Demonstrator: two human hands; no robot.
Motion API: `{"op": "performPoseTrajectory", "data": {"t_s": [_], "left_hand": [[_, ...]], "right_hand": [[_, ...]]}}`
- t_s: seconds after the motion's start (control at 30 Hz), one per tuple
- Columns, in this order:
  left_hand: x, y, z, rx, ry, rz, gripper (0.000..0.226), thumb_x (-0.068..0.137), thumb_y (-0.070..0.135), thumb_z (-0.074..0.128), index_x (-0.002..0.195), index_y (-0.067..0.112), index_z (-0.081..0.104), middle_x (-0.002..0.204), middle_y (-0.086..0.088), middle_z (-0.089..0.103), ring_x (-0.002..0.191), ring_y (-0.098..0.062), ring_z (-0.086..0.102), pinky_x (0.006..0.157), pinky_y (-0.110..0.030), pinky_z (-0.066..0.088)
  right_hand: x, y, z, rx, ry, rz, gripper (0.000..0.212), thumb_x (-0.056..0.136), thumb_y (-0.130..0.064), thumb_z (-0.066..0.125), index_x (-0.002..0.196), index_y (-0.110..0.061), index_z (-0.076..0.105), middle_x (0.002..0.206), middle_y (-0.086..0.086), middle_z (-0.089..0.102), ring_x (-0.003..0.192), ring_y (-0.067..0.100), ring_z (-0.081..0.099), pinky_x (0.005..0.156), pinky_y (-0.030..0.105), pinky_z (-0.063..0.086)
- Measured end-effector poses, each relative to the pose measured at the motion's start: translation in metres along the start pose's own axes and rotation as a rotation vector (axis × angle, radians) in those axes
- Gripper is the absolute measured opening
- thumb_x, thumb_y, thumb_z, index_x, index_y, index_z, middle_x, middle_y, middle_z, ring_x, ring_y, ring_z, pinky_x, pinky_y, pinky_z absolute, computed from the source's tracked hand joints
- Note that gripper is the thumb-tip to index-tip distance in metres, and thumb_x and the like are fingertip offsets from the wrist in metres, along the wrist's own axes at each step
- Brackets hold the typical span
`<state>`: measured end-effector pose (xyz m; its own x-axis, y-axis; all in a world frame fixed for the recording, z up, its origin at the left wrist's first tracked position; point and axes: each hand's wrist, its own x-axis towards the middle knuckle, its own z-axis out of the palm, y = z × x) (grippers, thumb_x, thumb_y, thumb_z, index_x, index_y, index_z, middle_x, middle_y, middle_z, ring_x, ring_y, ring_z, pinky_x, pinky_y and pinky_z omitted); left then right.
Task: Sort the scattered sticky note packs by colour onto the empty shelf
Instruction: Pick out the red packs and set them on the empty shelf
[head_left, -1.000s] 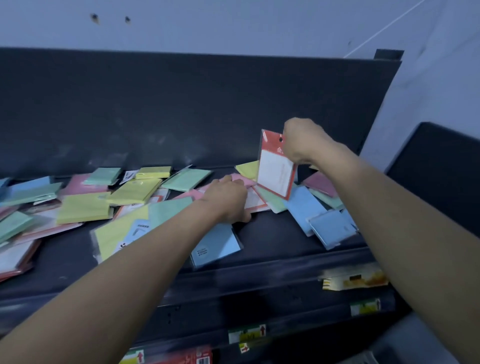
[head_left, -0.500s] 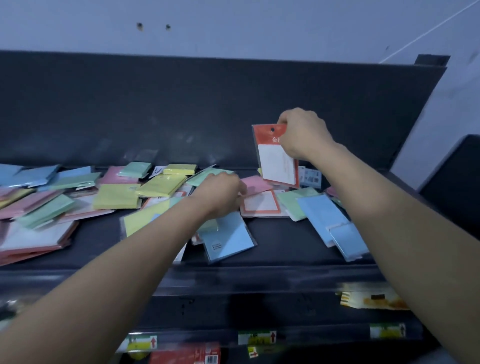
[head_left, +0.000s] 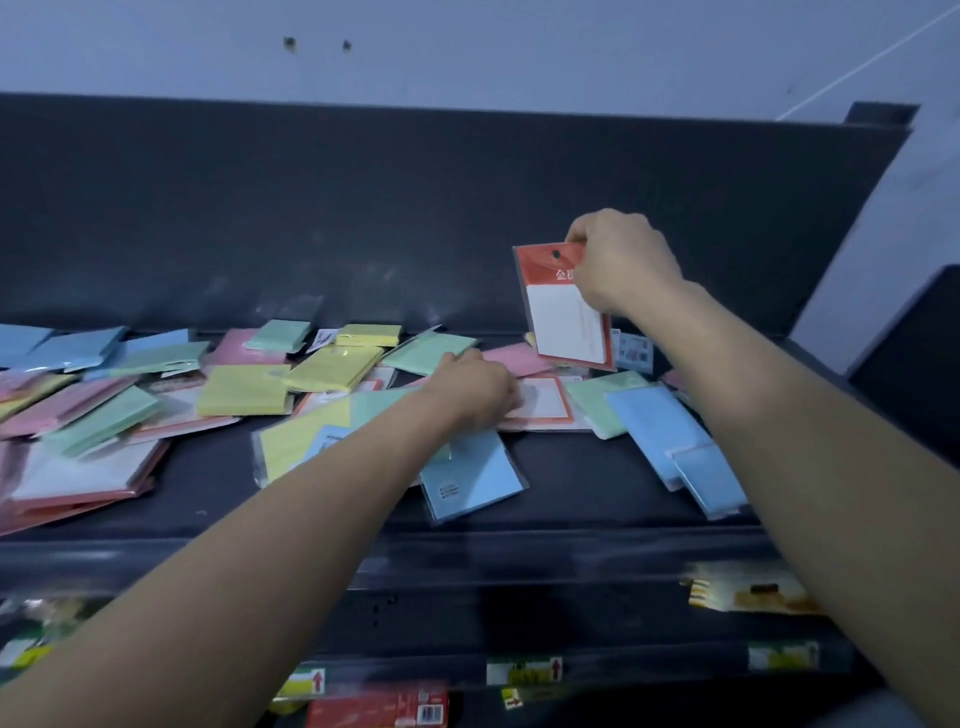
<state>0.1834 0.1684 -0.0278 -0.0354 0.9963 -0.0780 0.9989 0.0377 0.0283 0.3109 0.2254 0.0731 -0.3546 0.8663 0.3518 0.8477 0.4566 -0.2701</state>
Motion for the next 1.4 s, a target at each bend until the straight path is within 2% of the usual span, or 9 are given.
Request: {"op": "performPoseTrajectory", "data": {"t_s": [0.07,0.13,0.23,0.47,0.73,0.97,1.13,1.23,1.4], "left_hand": [[0.007,-0.002,0.000,0.023,0.003,-0.029,0.026,0.095,0.032,0.043,0.110,0.019,0.059,0.122,-0.006,0.058,0.124,-0.027,0.036,0.095,-0.039,0.028],[0.011,-0.004,0.000,0.005,-0.048,-0.050,0.041,0.095,0.040,0.043,0.129,0.018,0.048,0.134,-0.008,0.050,0.132,-0.028,0.028,0.101,-0.042,0.025],[0.018,-0.006,0.003,-0.066,-0.116,-0.075,0.056,0.093,0.052,0.043,0.138,0.019,0.039,0.142,-0.009,0.043,0.136,-0.029,0.023,0.104,-0.045,0.023],[0.018,-0.009,0.004,-0.142,-0.083,-0.074,0.073,0.077,0.059,0.064,0.129,0.010,0.048,0.132,-0.012,0.047,0.122,-0.032,0.036,0.098,-0.042,0.034],[0.012,-0.018,-0.004,-0.356,0.038,-0.201,0.037,0.073,0.045,0.075,0.082,0.012,0.061,0.089,-0.006,0.064,0.088,-0.025,0.056,0.082,-0.036,0.044],[0.005,-0.033,-0.013,-0.352,0.158,-0.400,0.037,0.079,0.041,0.069,0.066,0.018,0.044,0.086,-0.005,0.058,0.102,-0.030,0.054,0.073,-0.032,0.040],[-0.002,-0.039,-0.011,-0.391,0.113,-0.430,0.041,0.079,0.044,0.068,0.065,0.016,0.043,0.082,-0.005,0.053,0.090,-0.028,0.055,0.071,-0.031,0.039],[-0.002,-0.039,-0.012,-0.525,0.147,-0.408,0.030,0.082,0.031,0.070,0.074,0.009,0.051,0.081,-0.006,0.056,0.079,-0.025,0.054,0.066,-0.029,0.040],[-0.005,-0.047,-0.016,-0.772,0.215,-0.425,0.012,0.086,0.012,0.065,0.090,0.005,0.056,0.095,-0.011,0.062,0.084,-0.026,0.058,0.072,-0.031,0.045]], "right_hand": [[-0.004,0.010,-0.003,-0.013,-0.009,0.025,0.035,0.084,0.001,0.050,0.111,-0.018,0.064,0.114,0.012,0.062,0.098,0.034,0.059,0.071,0.034,0.043],[-0.006,0.018,-0.007,-0.023,-0.008,0.048,0.033,0.085,0.000,0.051,0.110,-0.017,0.064,0.113,0.012,0.062,0.097,0.034,0.059,0.070,0.034,0.044],[-0.008,0.024,-0.011,-0.022,0.005,0.068,0.034,0.085,0.000,0.050,0.111,-0.018,0.063,0.112,0.011,0.062,0.095,0.032,0.058,0.070,0.034,0.044],[-0.001,0.014,-0.008,0.032,-0.005,0.036,0.030,0.084,-0.001,0.055,0.107,-0.019,0.064,0.110,0.008,0.063,0.094,0.031,0.059,0.078,0.037,0.051],[0.002,0.007,-0.010,0.015,0.061,0.057,0.026,0.087,-0.005,0.061,0.110,-0.016,0.060,0.110,0.009,0.063,0.098,0.030,0.061,0.077,0.041,0.053],[-0.001,0.000,-0.012,0.035,0.094,0.051,0.027,0.089,-0.007,0.061,0.115,-0.016,0.058,0.112,0.009,0.063,0.097,0.028,0.060,0.072,0.036,0.051],[-0.003,-0.009,-0.011,0.061,0.069,0.029,0.026,0.088,-0.007,0.062,0.113,-0.016,0.060,0.113,0.009,0.063,0.099,0.028,0.060,0.077,0.039,0.052],[-0.005,-0.012,-0.010,0.093,0.034,0.015,0.025,0.088,-0.008,0.063,0.111,-0.018,0.063,0.113,0.007,0.064,0.099,0.026,0.060,0.078,0.037,0.051],[-0.006,-0.016,-0.008,0.122,-0.021,0.033,0.024,0.089,-0.009,0.061,0.110,-0.021,0.064,0.115,0.005,0.063,0.101,0.025,0.059,0.082,0.039,0.052]]}}
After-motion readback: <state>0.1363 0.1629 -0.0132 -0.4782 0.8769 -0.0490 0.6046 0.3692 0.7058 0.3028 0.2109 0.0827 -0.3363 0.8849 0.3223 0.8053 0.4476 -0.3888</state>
